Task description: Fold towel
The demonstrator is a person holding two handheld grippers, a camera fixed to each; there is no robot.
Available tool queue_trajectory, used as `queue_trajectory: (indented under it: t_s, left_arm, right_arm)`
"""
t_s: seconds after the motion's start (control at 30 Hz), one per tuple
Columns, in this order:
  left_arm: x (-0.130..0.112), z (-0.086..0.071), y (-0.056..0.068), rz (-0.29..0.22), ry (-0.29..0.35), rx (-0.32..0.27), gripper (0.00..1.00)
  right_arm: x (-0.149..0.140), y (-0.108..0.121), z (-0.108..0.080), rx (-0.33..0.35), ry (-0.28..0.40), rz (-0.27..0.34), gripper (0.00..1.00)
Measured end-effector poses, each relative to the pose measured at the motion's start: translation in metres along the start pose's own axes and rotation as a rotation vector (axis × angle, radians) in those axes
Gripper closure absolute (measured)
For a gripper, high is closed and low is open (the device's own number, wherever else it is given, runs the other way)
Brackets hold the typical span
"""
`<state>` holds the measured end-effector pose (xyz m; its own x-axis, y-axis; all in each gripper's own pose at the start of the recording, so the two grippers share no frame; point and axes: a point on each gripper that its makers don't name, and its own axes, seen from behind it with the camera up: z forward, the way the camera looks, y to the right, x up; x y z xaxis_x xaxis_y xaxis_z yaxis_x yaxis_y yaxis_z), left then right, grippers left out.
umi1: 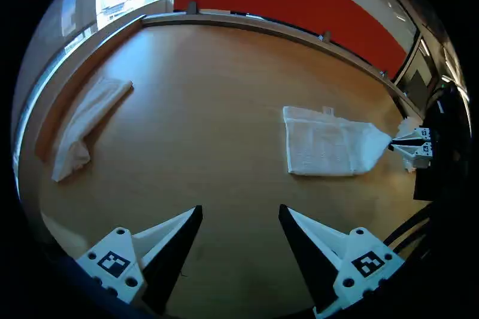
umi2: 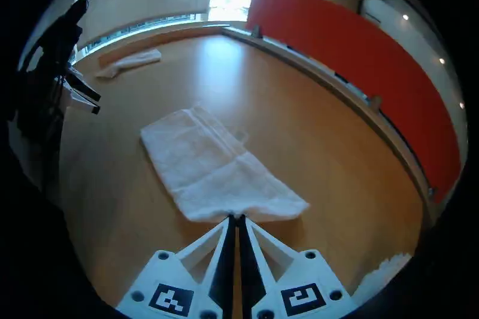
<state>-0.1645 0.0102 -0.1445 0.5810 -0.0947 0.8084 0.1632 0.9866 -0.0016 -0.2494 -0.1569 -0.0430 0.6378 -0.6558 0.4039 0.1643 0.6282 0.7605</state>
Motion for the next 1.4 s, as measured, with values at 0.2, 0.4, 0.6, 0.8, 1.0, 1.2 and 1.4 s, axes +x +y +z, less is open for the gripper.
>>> queue_trajectory:
  t_s: [0.2, 0.4, 0.6, 0.8, 1.0, 1.2, 1.4]
  left_arm:
    - [0.0, -0.003, -0.003, -0.011, 0.011, 0.002, 0.05]
    - [0.001, -0.007, -0.005, -0.023, 0.02, 0.002, 0.05]
    - [0.0, -0.009, -0.007, -0.028, 0.022, 0.001, 0.05]
    - [-0.001, -0.01, -0.008, -0.036, 0.025, 0.001, 0.05]
    - [0.0, -0.013, -0.012, -0.047, 0.031, 0.004, 0.05]
    - [0.0, -0.017, -0.013, -0.069, 0.041, -0.001, 0.05]
    - [-0.004, -0.025, -0.018, -0.107, 0.053, 0.004, 0.05]
  right_arm:
    - [0.035, -0.003, 0.004, 0.006, 0.036, -0.054, 0.96]
    - [0.063, -0.01, 0.01, 0.019, 0.066, -0.09, 0.96]
    - [0.081, -0.018, 0.015, 0.035, 0.087, -0.106, 0.96]
    - [0.086, -0.02, 0.019, 0.044, 0.084, -0.119, 0.96]
    - [0.097, -0.029, 0.026, 0.07, 0.088, -0.142, 0.96]
    - [0.11, -0.048, 0.042, 0.114, 0.086, -0.189, 0.96]
    - [0.122, -0.075, 0.06, 0.174, 0.079, -0.24, 0.96]
